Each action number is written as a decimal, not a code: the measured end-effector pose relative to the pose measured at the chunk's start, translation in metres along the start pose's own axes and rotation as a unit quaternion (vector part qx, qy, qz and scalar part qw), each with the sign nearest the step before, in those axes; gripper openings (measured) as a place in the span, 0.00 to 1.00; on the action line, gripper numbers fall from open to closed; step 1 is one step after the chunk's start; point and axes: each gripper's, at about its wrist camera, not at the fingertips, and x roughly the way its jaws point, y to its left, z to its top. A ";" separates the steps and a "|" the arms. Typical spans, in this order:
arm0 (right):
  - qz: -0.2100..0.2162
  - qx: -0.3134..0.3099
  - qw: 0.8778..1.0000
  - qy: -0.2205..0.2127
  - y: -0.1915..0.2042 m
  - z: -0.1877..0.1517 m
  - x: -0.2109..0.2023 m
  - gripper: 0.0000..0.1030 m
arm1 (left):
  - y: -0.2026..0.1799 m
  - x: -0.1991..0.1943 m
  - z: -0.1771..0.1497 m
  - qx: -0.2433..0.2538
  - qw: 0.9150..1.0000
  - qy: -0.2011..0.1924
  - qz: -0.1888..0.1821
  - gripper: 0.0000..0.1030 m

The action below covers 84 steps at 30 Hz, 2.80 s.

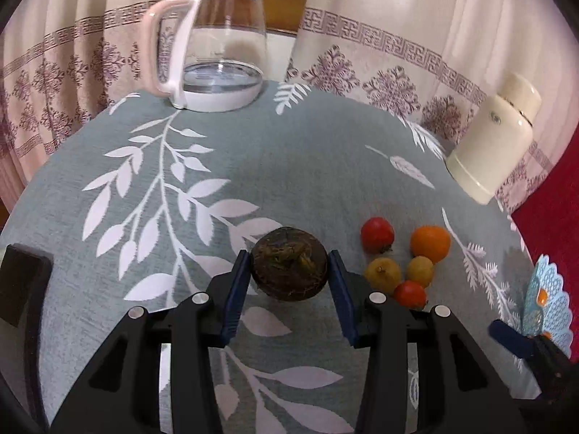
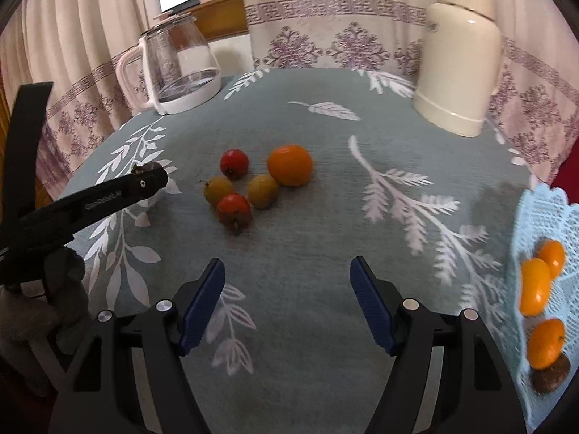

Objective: Organize fruits
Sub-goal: 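Grasp the large orange with the right gripper, then release the orange into the basket with the right gripper while the left holds the brown fruit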

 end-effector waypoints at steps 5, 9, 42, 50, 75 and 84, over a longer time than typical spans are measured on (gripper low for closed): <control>0.007 0.020 1.000 0.005 -0.005 0.022 0.017 0.70 | 0.005 -0.007 0.002 -0.012 1.000 -0.014 0.004 0.44; 0.013 0.053 0.998 -0.001 -0.016 0.049 0.029 0.70 | 0.005 -0.011 0.003 -0.014 1.000 -0.025 0.005 0.44; -0.050 0.002 0.999 -0.015 0.010 0.070 0.061 0.39 | 0.000 -0.020 0.000 -0.011 0.999 -0.046 0.005 0.44; -0.044 0.006 0.998 -0.047 0.013 0.060 0.021 0.39 | -0.007 -0.024 -0.003 -0.001 0.999 -0.054 -0.005 0.44; -0.096 0.098 0.985 -0.106 -0.064 0.014 -0.080 0.39 | -0.014 -0.032 -0.007 -0.004 0.995 -0.057 -0.076 0.44; -0.142 0.139 0.974 -0.104 -0.109 -0.011 -0.100 0.39 | -0.021 -0.034 -0.009 0.000 0.993 -0.060 -0.102 0.43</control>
